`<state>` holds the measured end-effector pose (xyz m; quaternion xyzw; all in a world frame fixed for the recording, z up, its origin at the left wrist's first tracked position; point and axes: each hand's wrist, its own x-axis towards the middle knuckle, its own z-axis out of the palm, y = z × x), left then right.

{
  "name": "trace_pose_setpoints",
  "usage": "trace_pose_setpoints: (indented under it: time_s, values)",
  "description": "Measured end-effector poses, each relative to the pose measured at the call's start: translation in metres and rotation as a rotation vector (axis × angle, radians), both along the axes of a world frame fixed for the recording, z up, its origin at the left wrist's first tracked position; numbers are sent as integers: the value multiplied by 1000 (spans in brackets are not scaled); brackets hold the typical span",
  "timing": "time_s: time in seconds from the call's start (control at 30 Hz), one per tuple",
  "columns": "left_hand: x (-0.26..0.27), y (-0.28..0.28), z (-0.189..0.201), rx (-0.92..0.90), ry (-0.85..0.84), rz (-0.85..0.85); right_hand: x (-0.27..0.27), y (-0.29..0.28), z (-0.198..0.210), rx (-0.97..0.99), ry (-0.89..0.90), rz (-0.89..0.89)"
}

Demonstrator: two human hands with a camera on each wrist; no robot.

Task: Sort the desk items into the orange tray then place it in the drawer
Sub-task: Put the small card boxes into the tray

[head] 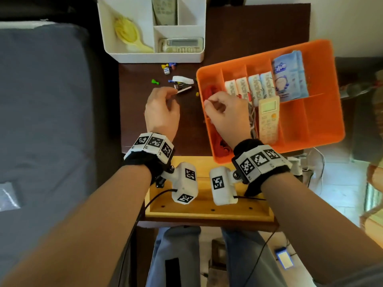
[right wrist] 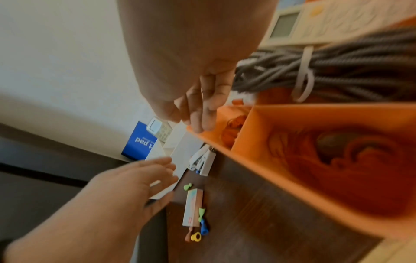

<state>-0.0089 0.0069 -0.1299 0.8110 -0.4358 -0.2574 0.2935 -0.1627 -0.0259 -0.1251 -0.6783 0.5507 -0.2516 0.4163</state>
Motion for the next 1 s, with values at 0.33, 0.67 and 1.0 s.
trace_pose_setpoints:
  time_s: [0.33,0.67,1.0]
  values:
    - [28,-16,-25,202,-47,-192,38,-13,-17,70,127,-97]
    - [28,-51,-42,279,-220,-375,44,-22,-24,122,147,-90]
    - [33,-38,-45,99,24,-216,43,-28,-23,145,152,-70]
